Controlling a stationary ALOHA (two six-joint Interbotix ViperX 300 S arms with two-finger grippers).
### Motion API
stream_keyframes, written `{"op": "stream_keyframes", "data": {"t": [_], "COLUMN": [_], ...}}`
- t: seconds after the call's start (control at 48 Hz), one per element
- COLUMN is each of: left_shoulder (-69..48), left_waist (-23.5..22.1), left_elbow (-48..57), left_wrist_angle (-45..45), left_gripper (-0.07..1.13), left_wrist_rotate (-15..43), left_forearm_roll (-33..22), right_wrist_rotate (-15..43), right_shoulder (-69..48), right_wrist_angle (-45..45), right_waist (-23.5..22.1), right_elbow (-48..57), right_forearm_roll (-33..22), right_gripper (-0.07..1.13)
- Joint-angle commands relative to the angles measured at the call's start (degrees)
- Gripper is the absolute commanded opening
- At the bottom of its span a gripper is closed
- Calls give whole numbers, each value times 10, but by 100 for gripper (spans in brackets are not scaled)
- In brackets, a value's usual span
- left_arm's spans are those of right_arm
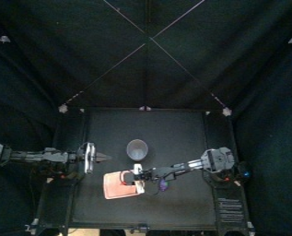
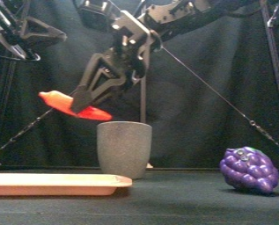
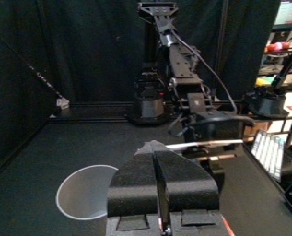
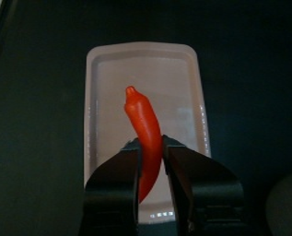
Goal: Pick the red chile then place it on the pink plate
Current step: Drop red chile on the pink plate and return to neutral
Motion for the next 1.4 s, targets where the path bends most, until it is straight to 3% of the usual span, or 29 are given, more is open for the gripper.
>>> {"op": "stream_keyframes", "data": {"t": [0.021, 0.271, 0.5, 0.729, 1.208, 1.396], "left_shoulder": [1, 1, 0, 0, -2, -4], "left_waist": [1, 1, 2, 3, 4, 4], "left_elbow": [-7, -6, -5, -5, -3, -3], "left_wrist_angle": [-2, -3, -2, -2, -3, -3], "left_gripper": [-3, -3, -3, -3, -3, -3], "left_wrist_rotate": [1, 1, 1, 1, 1, 1], "left_forearm_roll": [1, 1, 1, 1, 1, 2], "right_wrist_rotate": [0, 0, -1, 0, -1, -3], "right_shoulder": [14, 36, 18, -89, -417, -537], "right_wrist_angle": [-3, 12, 24, 28, -232, -277], "right_waist": [-2, -4, -11, -31, -33, -35], "right_elbow": [-48, -67, -46, 14, 272, 374], "right_forearm_roll": [2, -6, -9, -29, -26, -30], "right_gripper": [54, 76, 76, 76, 76, 76]}}
